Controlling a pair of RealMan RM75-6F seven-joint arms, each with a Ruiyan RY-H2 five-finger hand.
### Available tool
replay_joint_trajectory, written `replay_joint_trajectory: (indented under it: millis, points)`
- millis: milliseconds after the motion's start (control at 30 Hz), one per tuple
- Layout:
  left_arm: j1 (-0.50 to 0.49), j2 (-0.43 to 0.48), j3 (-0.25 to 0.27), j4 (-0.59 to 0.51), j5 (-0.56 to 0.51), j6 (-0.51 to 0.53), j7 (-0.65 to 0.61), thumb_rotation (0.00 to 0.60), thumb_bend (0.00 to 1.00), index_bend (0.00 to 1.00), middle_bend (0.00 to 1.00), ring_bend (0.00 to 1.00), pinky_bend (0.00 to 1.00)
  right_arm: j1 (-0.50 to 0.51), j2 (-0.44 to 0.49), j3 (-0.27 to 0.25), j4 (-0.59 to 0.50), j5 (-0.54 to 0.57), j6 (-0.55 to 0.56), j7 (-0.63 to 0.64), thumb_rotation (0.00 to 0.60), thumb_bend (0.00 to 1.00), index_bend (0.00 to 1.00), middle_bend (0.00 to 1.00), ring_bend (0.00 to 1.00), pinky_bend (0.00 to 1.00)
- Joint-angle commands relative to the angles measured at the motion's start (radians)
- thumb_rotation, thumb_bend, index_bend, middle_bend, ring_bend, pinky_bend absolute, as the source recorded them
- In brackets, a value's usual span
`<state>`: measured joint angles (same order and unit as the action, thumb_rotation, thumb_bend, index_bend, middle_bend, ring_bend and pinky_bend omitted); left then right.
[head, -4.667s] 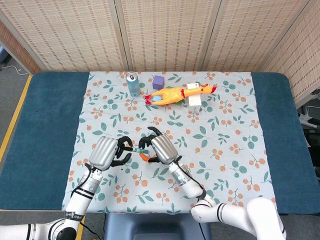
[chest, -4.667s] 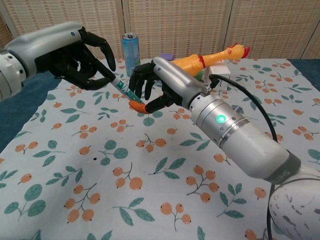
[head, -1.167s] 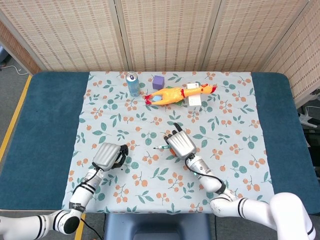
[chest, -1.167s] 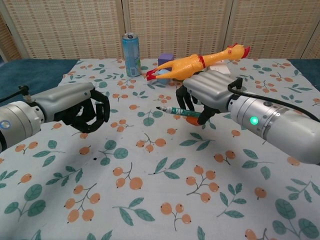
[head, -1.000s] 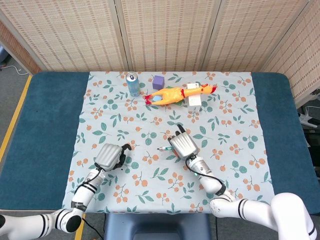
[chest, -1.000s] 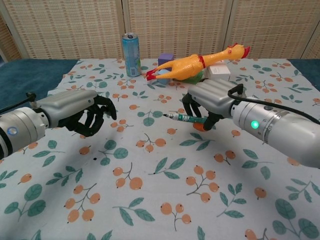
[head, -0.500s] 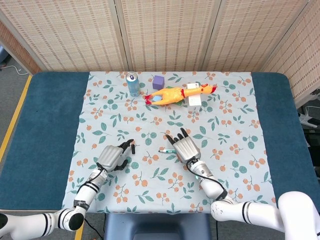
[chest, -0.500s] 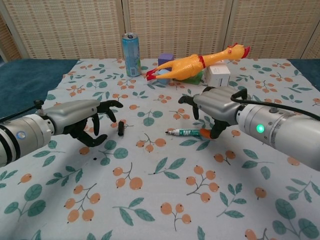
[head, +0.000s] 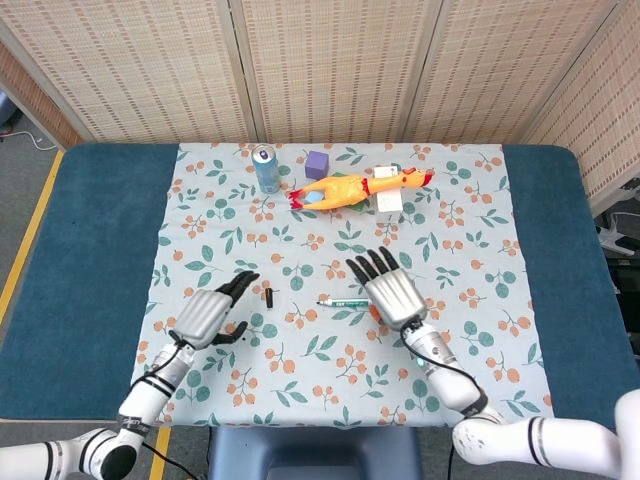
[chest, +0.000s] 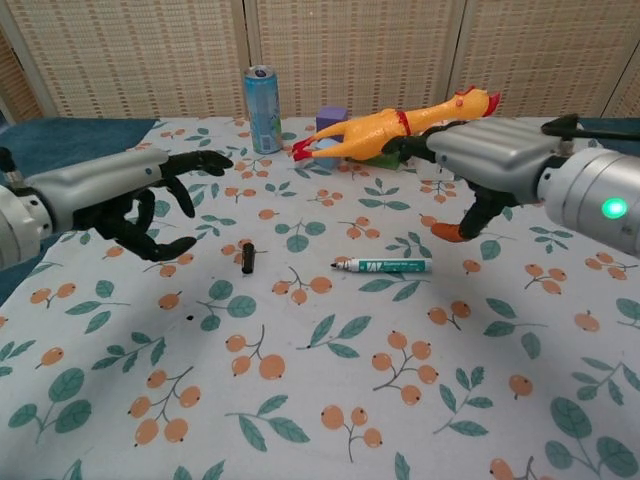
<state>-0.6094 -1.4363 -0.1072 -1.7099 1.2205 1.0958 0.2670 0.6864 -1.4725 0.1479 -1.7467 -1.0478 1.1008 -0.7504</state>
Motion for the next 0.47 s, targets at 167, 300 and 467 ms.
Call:
replay_joint_trajectory:
  millis: [167, 300, 467]
  points:
    - [0.379, 0.174, 0.199, 0.177, 0.359, 0.529, -0.257, 0.6, 0.41, 0.0, 0.0, 0.0, 0.07, -0.526, 0.277, -0.281, 0.057, -0.508, 0.702, 0.322, 0.6, 0.14, 0.0, 0.0, 0.0, 0.0]
    - [0.417, 0.148, 0.174, 0.292, 0.339, 0.564, -0.289, 0.6, 0.41, 0.0, 0.0, 0.0, 0.05, -0.615, 0.256, -0.264, 0.194, -0.506, 0.801, 0.455, 0.6, 0.13, 0.0, 0.0, 0.0, 0.0]
    - [0.419, 0.166, 0.175, 0.299, 0.358, 0.537, -0.318, 0.6, 0.41, 0.0, 0.0, 0.0, 0.05, -0.634, 0.275, -0.248, 0.183, -0.518, 0.778, 0.467, 0.6, 0.13, 0.0, 0.0, 0.0, 0.0]
